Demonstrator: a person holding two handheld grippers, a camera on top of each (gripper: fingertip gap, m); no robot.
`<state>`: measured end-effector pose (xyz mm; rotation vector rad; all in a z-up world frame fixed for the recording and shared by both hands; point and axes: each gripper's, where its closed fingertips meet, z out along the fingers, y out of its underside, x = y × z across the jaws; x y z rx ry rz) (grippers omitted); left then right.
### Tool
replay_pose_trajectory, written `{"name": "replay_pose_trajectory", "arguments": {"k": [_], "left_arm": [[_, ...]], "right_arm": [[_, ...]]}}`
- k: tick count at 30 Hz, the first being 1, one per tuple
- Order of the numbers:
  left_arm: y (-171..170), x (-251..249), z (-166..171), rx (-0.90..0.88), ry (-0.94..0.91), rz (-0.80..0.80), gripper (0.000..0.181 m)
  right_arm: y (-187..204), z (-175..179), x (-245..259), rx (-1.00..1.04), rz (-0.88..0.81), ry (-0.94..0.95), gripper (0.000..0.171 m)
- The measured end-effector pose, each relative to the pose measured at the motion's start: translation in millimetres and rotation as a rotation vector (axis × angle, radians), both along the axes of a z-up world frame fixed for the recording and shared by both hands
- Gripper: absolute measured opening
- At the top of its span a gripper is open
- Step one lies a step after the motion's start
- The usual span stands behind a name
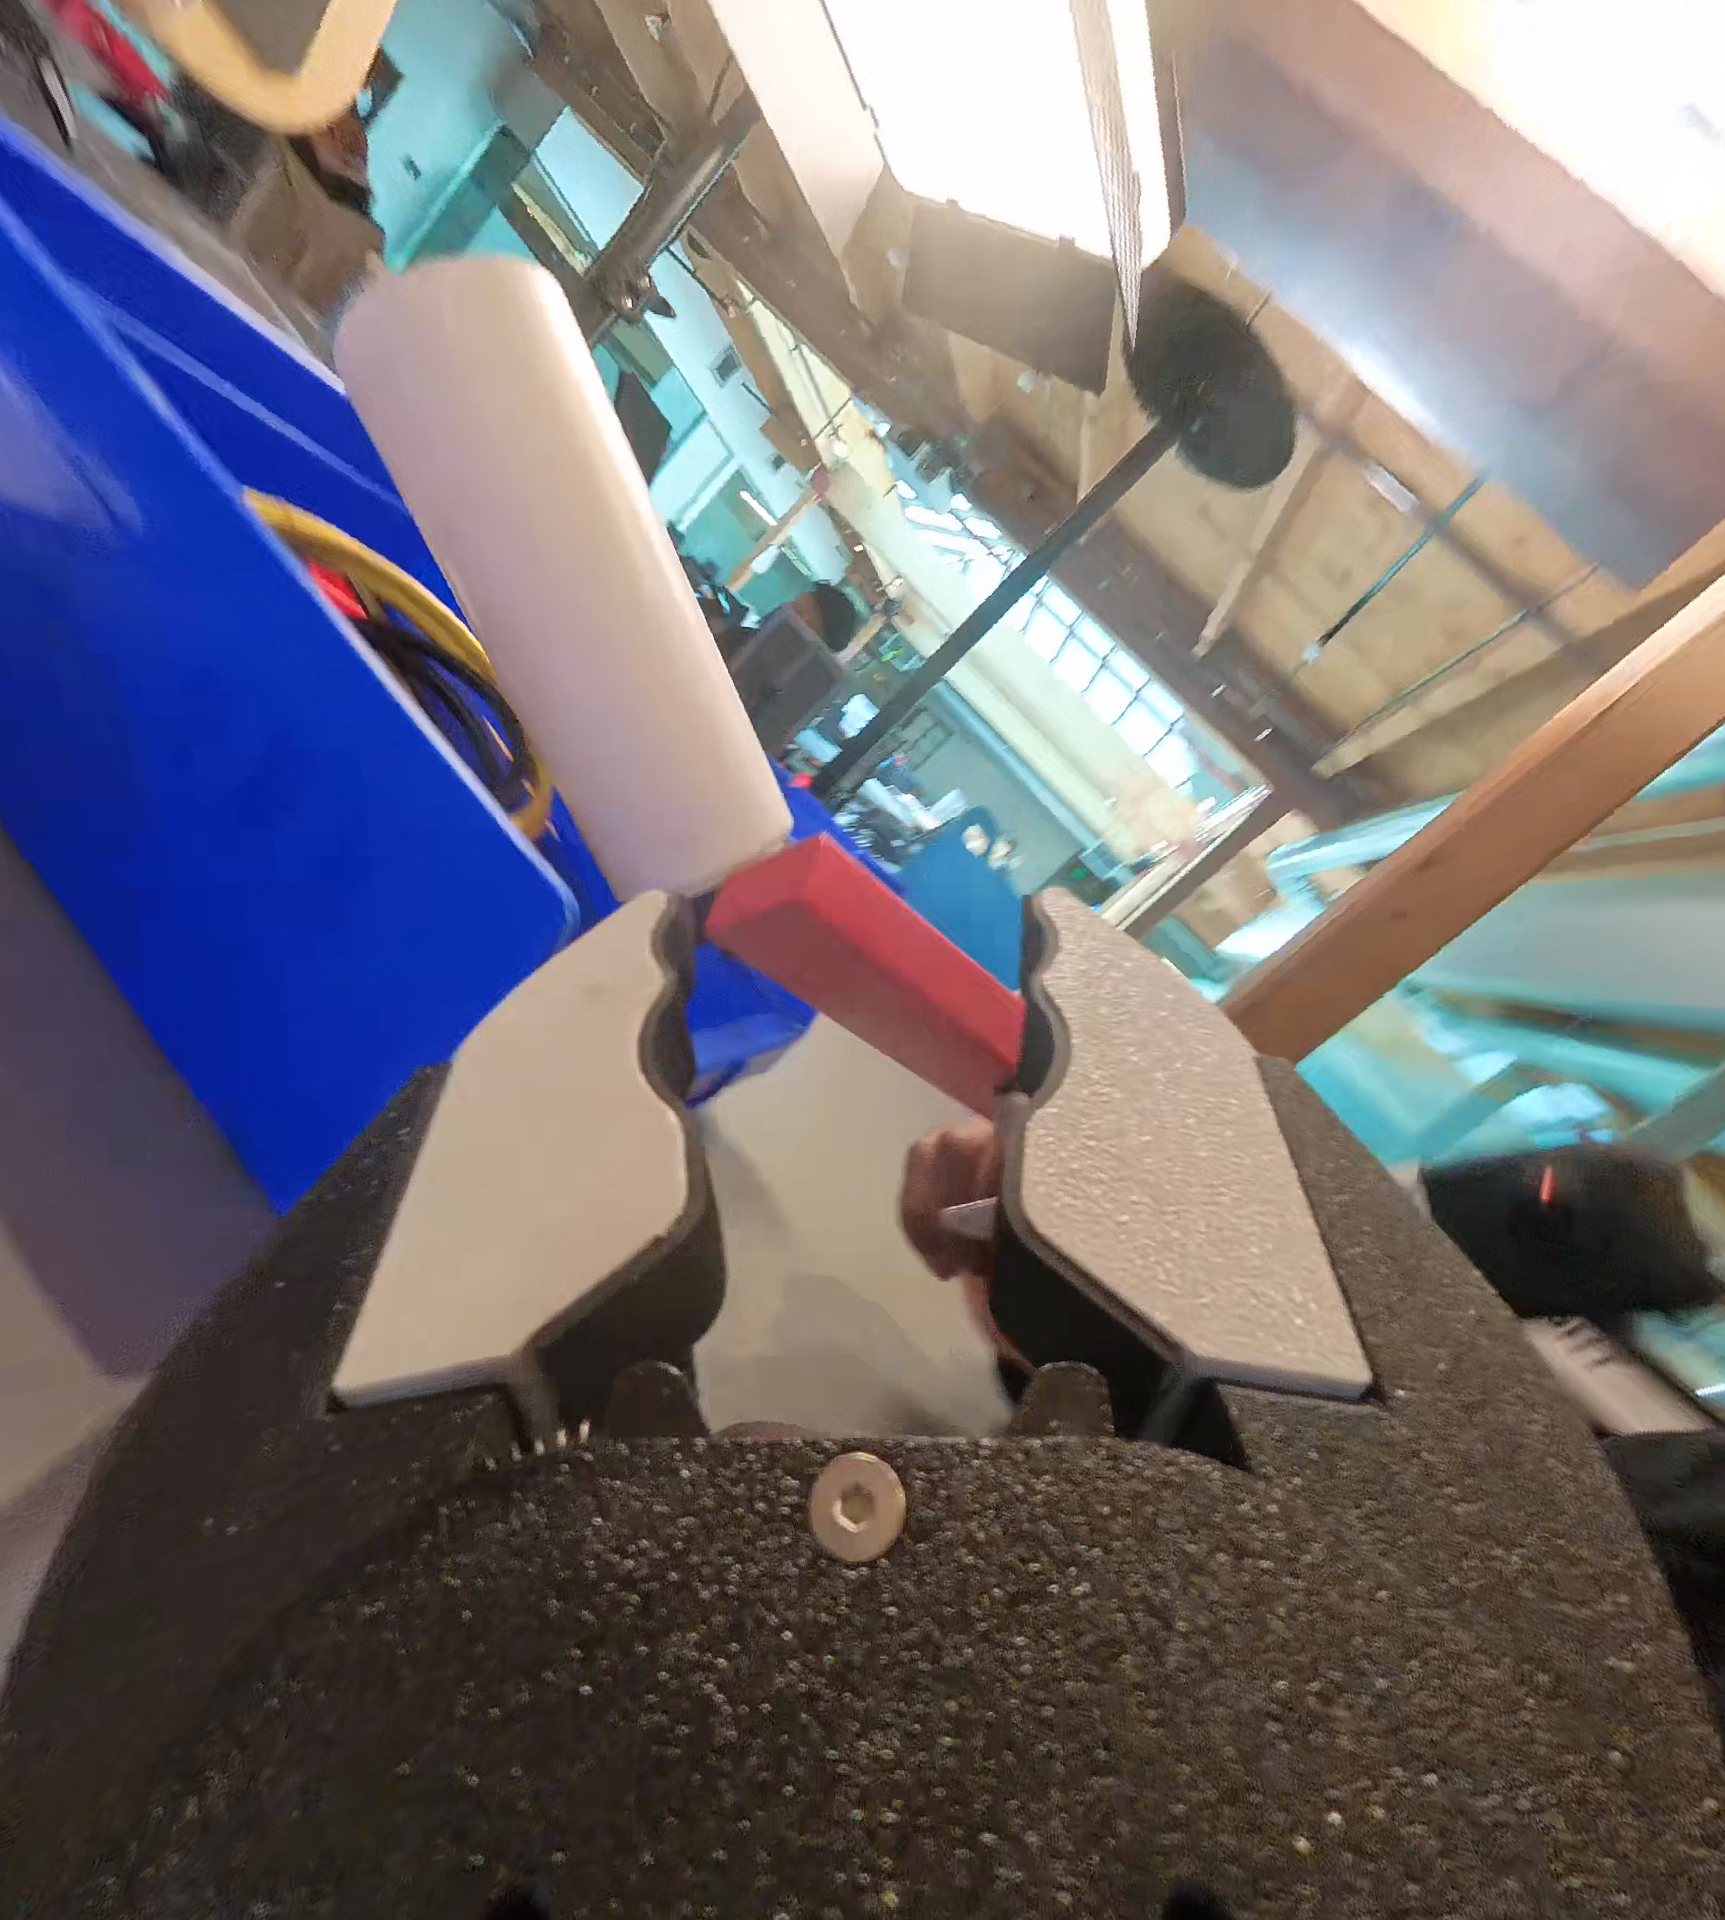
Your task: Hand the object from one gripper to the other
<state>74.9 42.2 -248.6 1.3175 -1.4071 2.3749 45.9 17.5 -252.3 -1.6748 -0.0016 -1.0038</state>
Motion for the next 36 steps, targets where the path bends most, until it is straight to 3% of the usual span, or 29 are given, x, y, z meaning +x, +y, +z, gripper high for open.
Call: {"name": "replay_pose_trajectory", "arguments": {"k": [2, 7, 9, 12, 14, 15, 18, 25, 29, 31, 33, 34, 36], "left_arm": [[8, 1, 6, 0.165, -0.126, 0.048, 0.072], [8, -14, 8, 0.723, -0.552, 0.065, 0.072], [0, -24, -5, 0.917, -0.674, 0.005, 0.072], [-17, -40, -29, 1.048, -0.741, -0.127, 0.062], [-27, -51, -43, 1.074, -0.754, -0.222, 0.036], [-29, -55, -49, 1.085, -0.744, -0.260, 0.026], [-28, -47, -56, 1.083, -0.615, -0.269, 0.021], [-15, -32, -59, 0.970, -0.324, -0.233, 0.018], [-18, -35, -63, 0.964, -0.258, -0.263, 0.018], [-23, -42, -68, 0.998, -0.263, -0.308, 0.018], [-31, -52, -70, 1.016, -0.304, -0.365, 0.019], [-34, -55, -69, 1.018, -0.327, -0.376, 0.019], [-36, -54, -63, 1.025, -0.396, -0.347, 0.019]], "right_arm": [[-9, 6, 8, 0.126, 0.102, 0.249, 0.017], [-18, -3, 6, 0.231, 0.402, 0.819, 0.017], [-19, -6, 0, 0.225, 0.474, 0.910, 0.017], [-14, -8, -14, 0.201, 0.557, 0.981, 0.017], [-11, -12, -18, 0.178, 0.557, 0.989, 0.017], [-10, -14, -17, 0.167, 0.546, 0.978, 0.017], [-10, -20, -6, 0.120, 0.433, 0.845, 0.022], [-17, -18, 6, -0.190, 0.129, 0.079, 0.057], [-14, -43, 9, -0.485, 0.004, -0.240, 0.075], [-11, -51, 11, -0.571, -0.036, -0.357, 0.075], [-9, -60, 11, -0.625, -0.045, -0.382, 0.058], [-9, -65, 12, -0.635, -0.048, -0.361, 0.045], [-8, -68, 12, -0.598, -0.034, -0.246, 0.042]]}}
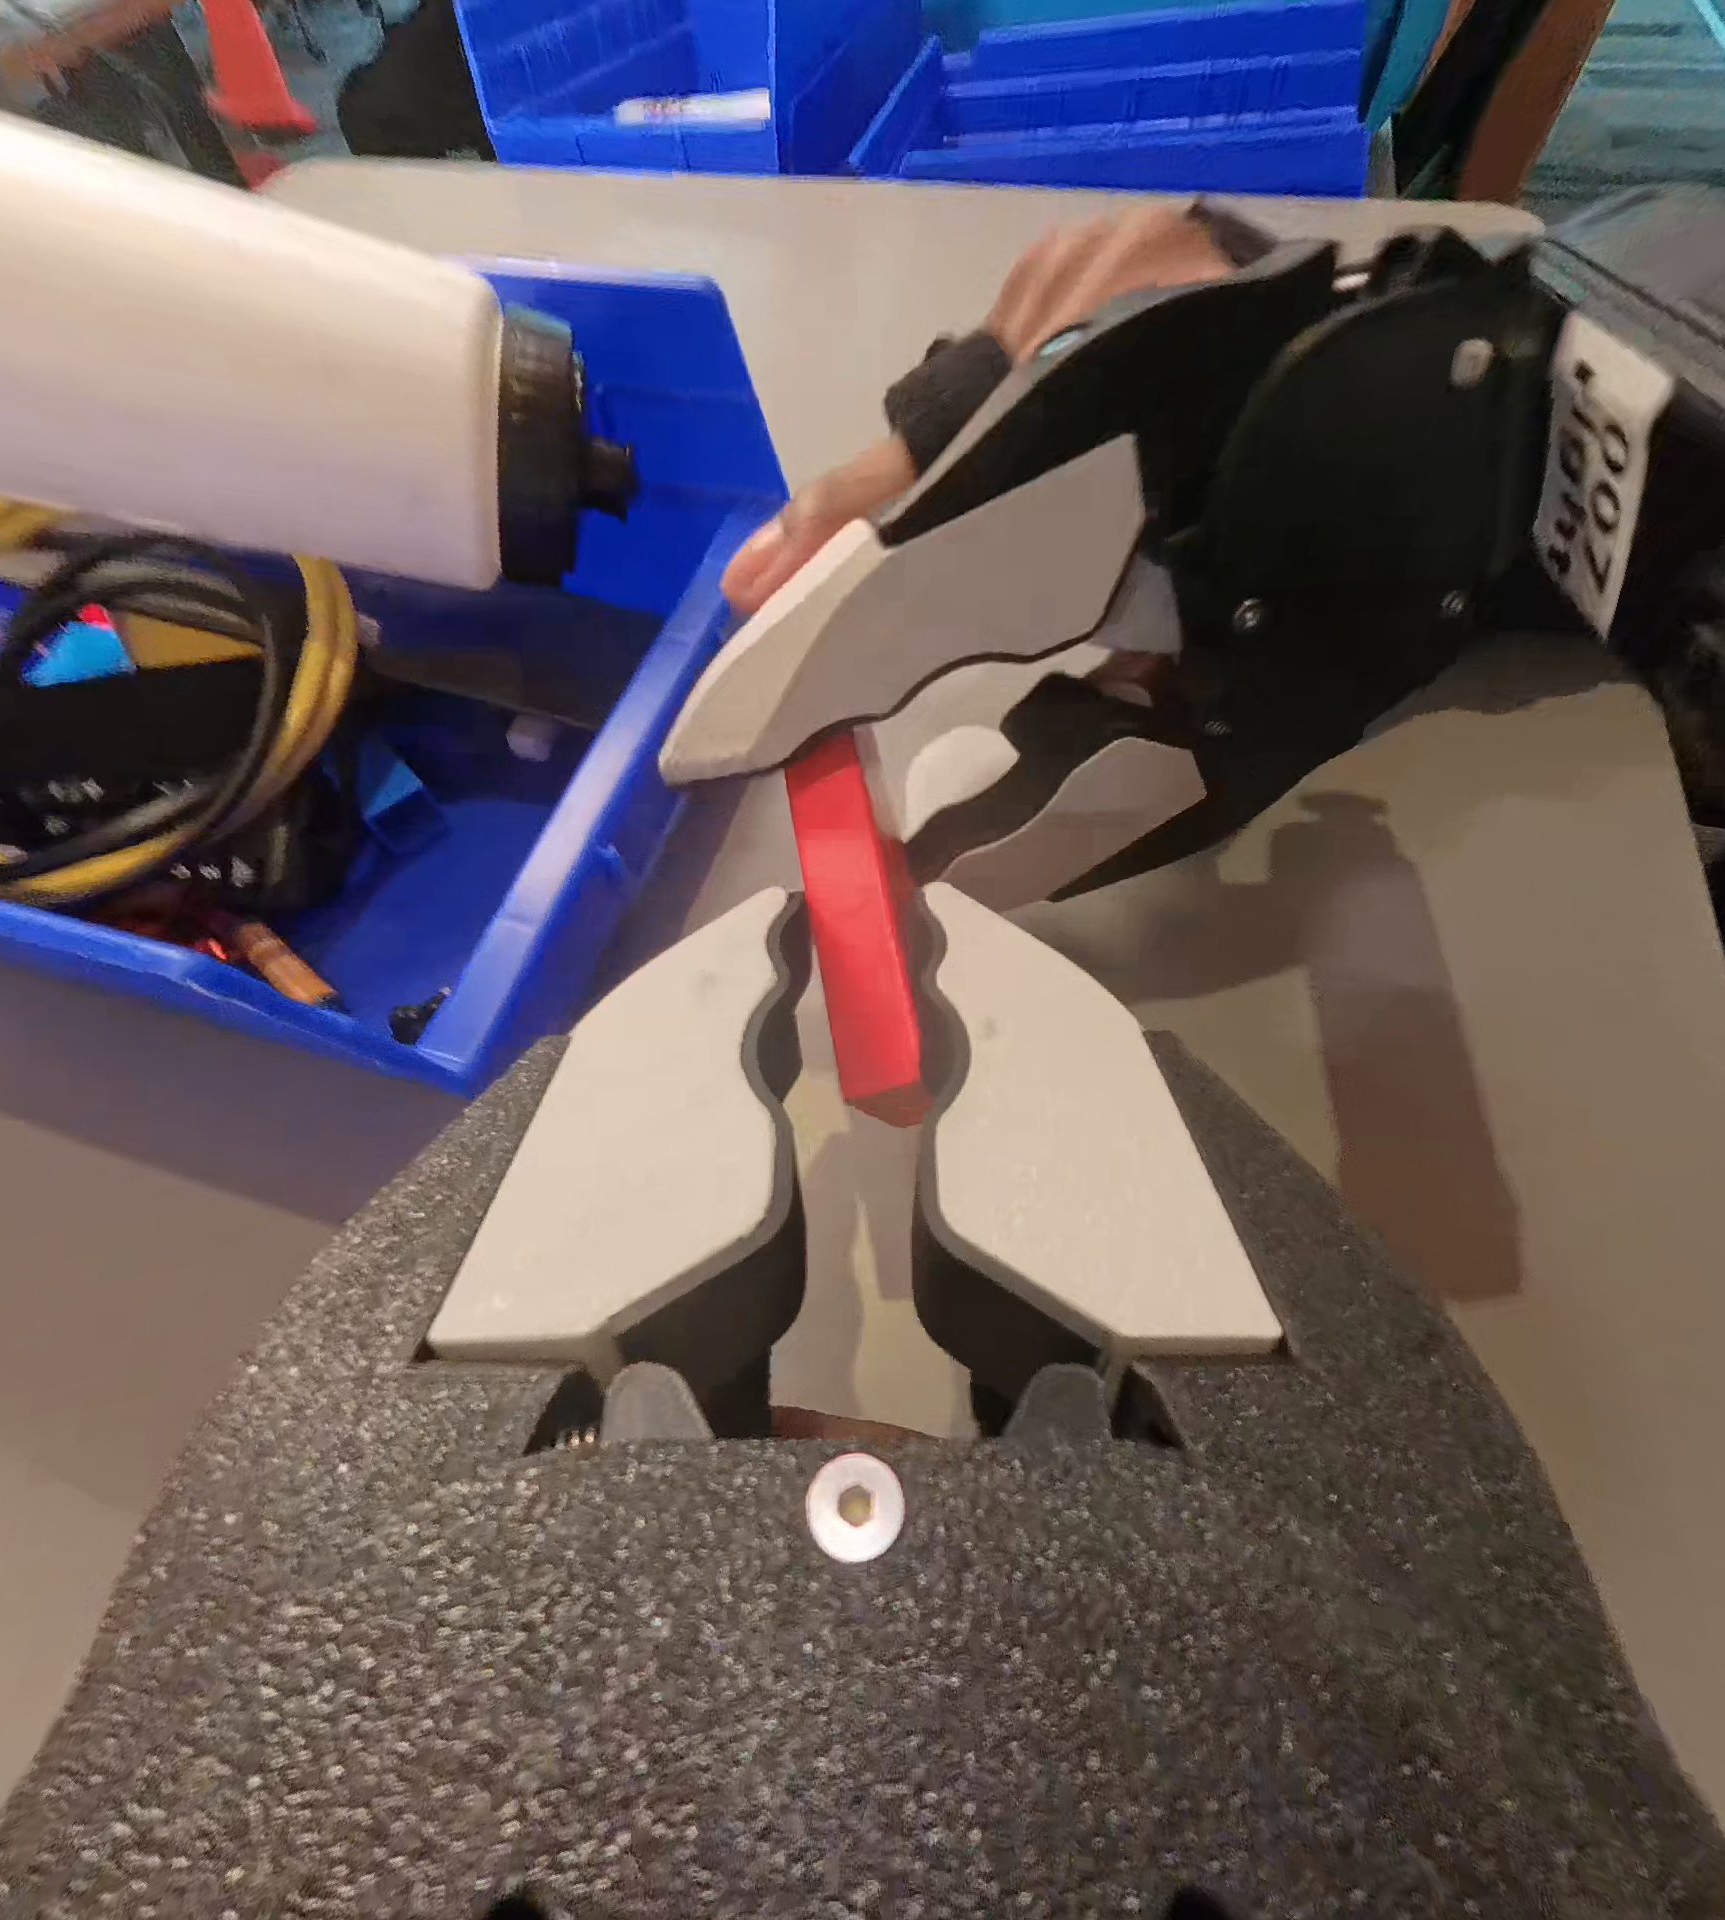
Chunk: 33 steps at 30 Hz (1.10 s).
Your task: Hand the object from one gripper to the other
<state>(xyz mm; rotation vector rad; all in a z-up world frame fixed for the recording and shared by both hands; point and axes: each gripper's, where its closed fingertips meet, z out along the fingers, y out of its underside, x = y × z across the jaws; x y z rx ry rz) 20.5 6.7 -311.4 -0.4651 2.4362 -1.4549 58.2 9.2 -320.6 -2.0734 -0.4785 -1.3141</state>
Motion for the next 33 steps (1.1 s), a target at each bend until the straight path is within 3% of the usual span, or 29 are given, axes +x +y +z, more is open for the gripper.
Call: {"name": "replay_pose_trajectory", "arguments": {"k": [5, 8, 12, 13, 15, 16, 20, 22, 24, 25, 28, 30, 33], "left_arm": [[11, 3, 34, -0.096, -0.270, -0.030, 0.064], [11, -1, 45, -0.185, -0.261, -0.064, 0.064], [-3, -17, 47, -0.285, -0.207, -0.166, 0.064], [-7, -21, 46, -0.301, -0.191, -0.189, 0.060], [-15, -29, 44, -0.317, -0.169, -0.231, 0.035], [-18, -31, 42, -0.310, -0.140, -0.240, 0.035], [-13, -6, 37, -0.342, 0.010, -0.073, 0.035], [-5, 13, 39, -0.416, 0.082, 0.070, 0.035], [4, 30, 38, -0.478, 0.149, 0.209, 0.035], [5, 33, 37, -0.504, 0.171, 0.246, 0.035], [2, 34, 39, -0.550, 0.184, 0.273, 0.035], [0, 32, 45, -0.562, 0.148, 0.238, 0.036], [1, 25, 55, -0.545, 0.078, 0.154, 0.066]], "right_arm": [[-1, 12, -4, 0.294, 0.047, 0.515, 0.039], [-1, 22, -14, 0.431, 0.149, 0.791, 0.039], [7, 21, -48, 0.433, 0.324, 1.109, 0.039], [9, 18, -56, 0.410, 0.350, 1.159, 0.039], [13, 8, -70, 0.348, 0.376, 1.253, 0.037], [15, 3, -74, 0.322, 0.377, 1.283, 0.037], [17, 0, -47, 0.403, 0.242, 1.139, 0.045], [14, 5, -25, 0.455, 0.143, 0.963, 0.059], [11, 11, -13, 0.470, 0.083, 0.766, 0.061], [11, 12, -9, 0.465, 0.054, 0.680, 0.059], [12, 11, -2, 0.425, -0.041, 0.524, 0.026], [13, 12, -4, 0.445, -0.036, 0.585, 0.022], [14, 21, -17, 0.549, 0.094, 0.913, 0.017]]}}
